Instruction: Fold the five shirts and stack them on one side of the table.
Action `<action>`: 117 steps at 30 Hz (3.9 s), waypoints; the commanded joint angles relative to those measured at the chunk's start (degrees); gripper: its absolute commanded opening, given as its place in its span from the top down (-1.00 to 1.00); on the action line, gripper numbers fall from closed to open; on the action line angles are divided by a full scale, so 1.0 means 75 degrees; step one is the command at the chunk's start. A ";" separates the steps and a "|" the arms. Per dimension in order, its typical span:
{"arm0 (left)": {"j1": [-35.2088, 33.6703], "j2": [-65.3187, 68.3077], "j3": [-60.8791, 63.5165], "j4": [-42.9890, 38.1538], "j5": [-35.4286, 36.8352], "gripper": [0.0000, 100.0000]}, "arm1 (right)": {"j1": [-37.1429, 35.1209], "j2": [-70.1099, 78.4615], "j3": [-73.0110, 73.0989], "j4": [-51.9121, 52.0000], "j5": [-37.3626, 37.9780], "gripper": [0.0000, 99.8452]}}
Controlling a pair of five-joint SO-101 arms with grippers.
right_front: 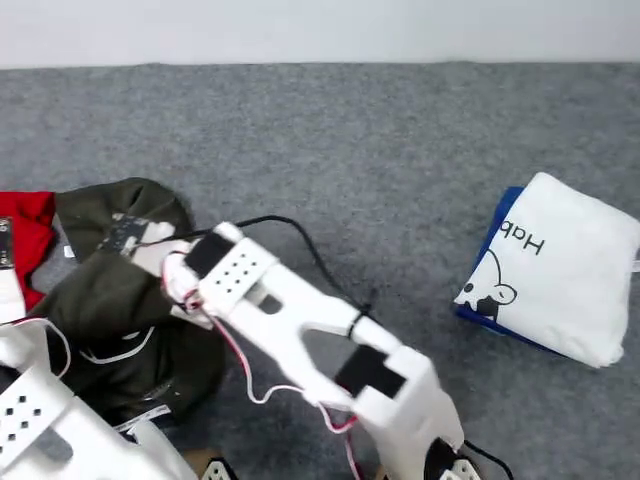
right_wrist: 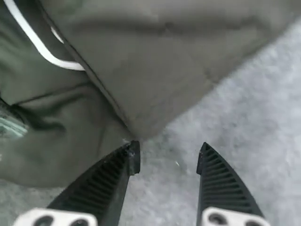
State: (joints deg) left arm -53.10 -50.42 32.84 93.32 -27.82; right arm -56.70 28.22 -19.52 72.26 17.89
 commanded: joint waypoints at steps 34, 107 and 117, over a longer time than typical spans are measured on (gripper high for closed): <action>0.0035 -0.0094 -0.0064 -0.0199 -0.0082 0.99 | 0.1717 0.2655 -0.6189 0.3417 0.1301 0.98; 0.3012 -0.0035 -0.3382 -0.2989 0.1969 0.99 | 0.4730 -0.1026 -0.6998 0.4062 0.2180 0.98; 0.3833 -0.0023 -0.5187 -0.4876 0.1207 0.99 | 0.5632 -0.3546 -0.6998 0.4062 0.2215 0.98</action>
State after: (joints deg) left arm -25.23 -50.42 -2.33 59.30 -16.13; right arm -16.70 8.00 -71.21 100.57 34.15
